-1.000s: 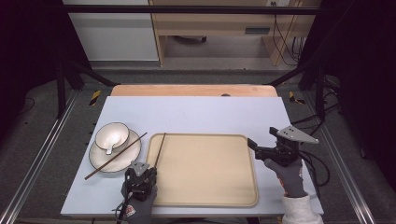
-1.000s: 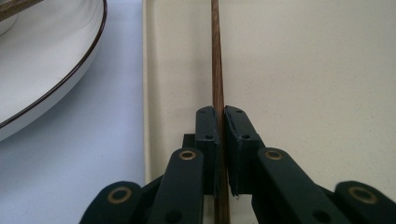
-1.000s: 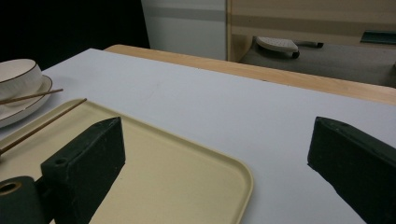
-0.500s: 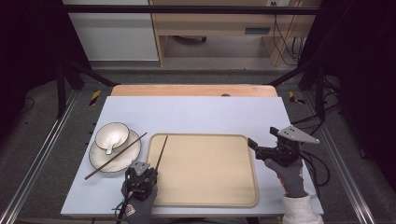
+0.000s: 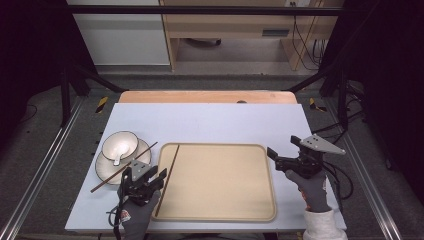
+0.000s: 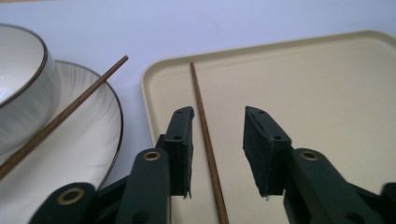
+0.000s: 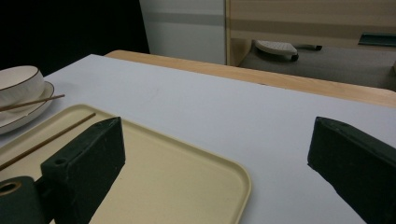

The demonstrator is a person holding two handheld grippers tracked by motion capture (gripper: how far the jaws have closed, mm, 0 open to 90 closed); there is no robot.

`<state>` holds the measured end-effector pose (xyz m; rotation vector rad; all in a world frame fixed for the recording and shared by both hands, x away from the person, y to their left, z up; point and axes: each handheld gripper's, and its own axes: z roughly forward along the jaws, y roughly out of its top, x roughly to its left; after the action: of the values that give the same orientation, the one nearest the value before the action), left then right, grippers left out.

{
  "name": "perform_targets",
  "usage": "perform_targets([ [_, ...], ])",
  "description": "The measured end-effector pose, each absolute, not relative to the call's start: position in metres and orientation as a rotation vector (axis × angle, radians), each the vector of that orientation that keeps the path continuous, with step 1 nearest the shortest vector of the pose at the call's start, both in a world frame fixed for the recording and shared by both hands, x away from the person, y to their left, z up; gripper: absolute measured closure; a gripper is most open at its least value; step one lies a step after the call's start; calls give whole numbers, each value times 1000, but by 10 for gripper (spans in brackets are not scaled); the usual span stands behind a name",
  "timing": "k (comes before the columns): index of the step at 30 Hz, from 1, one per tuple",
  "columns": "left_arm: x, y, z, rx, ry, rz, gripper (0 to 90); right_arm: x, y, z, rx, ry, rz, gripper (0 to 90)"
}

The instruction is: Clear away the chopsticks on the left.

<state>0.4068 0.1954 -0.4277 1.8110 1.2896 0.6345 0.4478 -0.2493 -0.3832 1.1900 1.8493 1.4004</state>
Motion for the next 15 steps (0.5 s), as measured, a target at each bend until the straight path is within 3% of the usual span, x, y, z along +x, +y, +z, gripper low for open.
perform_targets([
  [2,409,201,-423,1820,1249,606,604,448,-250,-383,1192,1850,1399,42],
  [6,408,209,-418,1861,1160,607,476,447,-251,-382,1199,1844,1403,41],
  [15,403,236,-425,1907,1051,552,331,447,-251,-383,1200,1846,1388,41],
])
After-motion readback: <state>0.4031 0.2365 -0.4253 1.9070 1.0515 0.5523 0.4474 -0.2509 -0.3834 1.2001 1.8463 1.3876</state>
